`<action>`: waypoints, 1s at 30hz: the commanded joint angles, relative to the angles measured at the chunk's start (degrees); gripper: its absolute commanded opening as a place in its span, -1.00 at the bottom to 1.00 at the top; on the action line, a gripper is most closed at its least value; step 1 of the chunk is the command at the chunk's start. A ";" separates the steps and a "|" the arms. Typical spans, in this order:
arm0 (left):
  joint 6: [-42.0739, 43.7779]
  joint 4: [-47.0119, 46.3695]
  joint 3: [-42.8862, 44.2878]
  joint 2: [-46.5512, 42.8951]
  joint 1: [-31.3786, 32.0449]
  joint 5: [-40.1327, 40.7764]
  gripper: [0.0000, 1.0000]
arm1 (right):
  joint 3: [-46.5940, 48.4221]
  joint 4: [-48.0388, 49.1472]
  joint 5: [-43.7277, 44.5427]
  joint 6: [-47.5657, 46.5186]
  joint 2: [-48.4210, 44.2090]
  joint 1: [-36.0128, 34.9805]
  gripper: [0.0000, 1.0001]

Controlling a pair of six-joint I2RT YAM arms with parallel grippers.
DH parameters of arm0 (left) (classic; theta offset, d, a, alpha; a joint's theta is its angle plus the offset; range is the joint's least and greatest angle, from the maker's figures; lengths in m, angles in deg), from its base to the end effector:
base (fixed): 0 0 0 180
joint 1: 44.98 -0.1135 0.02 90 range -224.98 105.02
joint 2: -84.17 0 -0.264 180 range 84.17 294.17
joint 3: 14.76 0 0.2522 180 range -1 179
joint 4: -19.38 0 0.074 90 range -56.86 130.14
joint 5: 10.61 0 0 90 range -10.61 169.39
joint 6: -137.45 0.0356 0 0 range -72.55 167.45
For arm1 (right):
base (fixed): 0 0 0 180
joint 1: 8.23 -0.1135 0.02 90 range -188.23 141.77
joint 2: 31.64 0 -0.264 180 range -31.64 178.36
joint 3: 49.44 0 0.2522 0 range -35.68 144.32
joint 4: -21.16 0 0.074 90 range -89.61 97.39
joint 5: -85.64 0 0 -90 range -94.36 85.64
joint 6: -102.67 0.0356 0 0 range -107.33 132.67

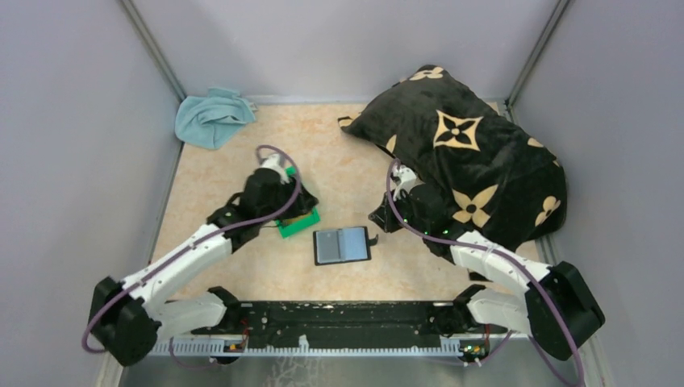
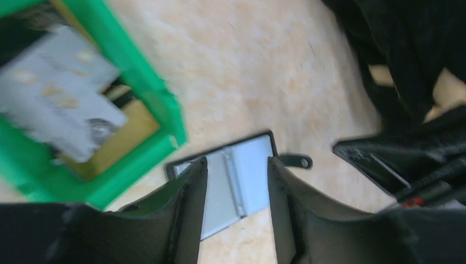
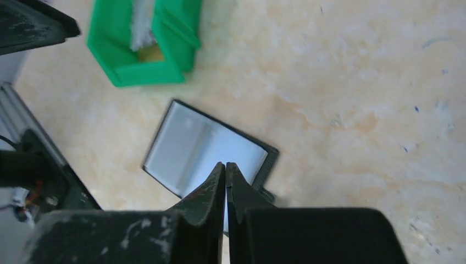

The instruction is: Take the credit cards out of the card holder

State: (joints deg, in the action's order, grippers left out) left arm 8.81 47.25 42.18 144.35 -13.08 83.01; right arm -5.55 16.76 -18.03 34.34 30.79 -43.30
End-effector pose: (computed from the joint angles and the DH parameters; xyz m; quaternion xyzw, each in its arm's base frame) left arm 0.2001 -0.1219 0.2717 -0.0667 0.8680 -0.2613 0.4170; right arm 0.1891 0.1430 0.2250 -0.1619 0.8144 0.3479 0.4354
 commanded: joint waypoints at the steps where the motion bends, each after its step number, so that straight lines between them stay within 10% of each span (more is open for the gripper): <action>1: 1.08 -6.88 0.96 7.14 10.13 3.13 -0.49 | -2.96 0.26 3.26 2.04 2.68 0.62 -1.00; 3: 0.43 -11.29 -0.97 10.20 11.35 -1.13 -1.00 | -3.42 0.06 2.61 1.92 3.36 0.54 -1.00; 19: 0.75 -16.24 -15.05 11.31 12.13 -3.66 -1.00 | -0.51 3.26 10.54 5.77 10.63 -14.43 -0.95; 30: 0.42 -17.51 -19.18 12.58 12.13 -2.61 -1.00 | 0.67 4.80 13.47 8.32 15.92 -17.39 -0.32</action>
State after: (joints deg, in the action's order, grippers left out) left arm 9.32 32.10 24.50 156.70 -1.30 80.13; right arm -8.63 18.82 -7.73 41.75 44.93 -59.23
